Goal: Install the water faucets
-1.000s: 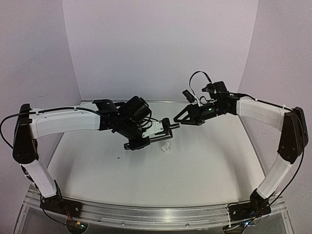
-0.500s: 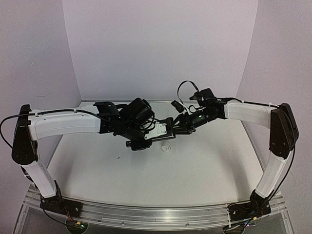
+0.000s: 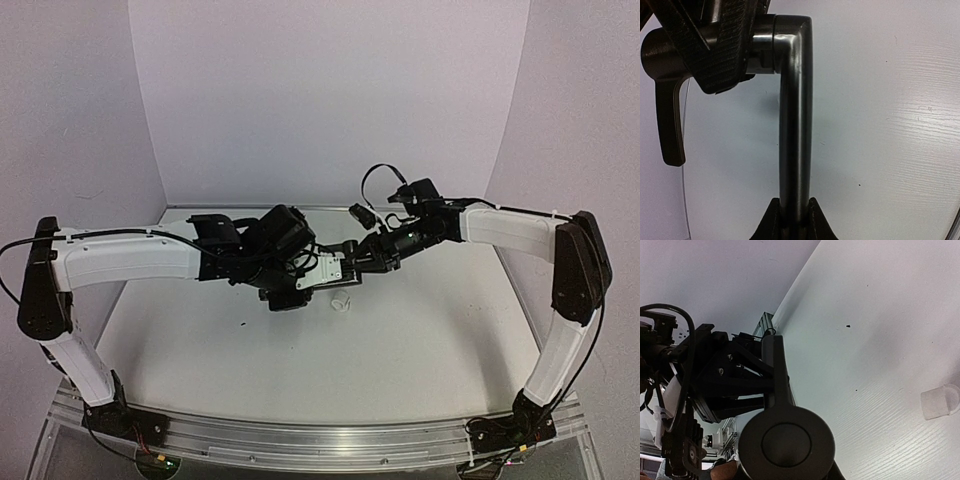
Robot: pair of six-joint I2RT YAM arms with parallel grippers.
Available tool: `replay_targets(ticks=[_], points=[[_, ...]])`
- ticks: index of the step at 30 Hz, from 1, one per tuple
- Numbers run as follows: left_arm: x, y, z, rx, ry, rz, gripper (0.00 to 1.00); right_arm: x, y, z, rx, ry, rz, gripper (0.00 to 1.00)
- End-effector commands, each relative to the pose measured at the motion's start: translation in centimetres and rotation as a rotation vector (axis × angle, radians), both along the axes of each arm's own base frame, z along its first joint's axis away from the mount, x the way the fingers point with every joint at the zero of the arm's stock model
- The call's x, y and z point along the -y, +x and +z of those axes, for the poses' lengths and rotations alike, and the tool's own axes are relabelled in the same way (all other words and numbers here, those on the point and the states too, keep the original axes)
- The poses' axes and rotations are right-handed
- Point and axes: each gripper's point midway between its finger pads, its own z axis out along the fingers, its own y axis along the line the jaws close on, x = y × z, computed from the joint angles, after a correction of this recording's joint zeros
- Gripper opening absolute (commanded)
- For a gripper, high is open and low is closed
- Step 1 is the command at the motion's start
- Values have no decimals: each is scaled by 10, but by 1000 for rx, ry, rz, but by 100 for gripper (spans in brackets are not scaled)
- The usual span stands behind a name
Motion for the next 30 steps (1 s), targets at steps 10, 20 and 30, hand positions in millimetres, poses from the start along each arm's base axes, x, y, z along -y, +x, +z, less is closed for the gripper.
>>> replay_targets(ticks=[10,20,30], points=[[3,-9,84,-46,-347,89,93,-5,1,41,189,92,56,0],[-26,-11,146,-421,-725,102,100,-4,-7,87,333,170,89,0],[-14,-27,141,-806,-749,8,100,-2,-25,128,473,228,120,0]])
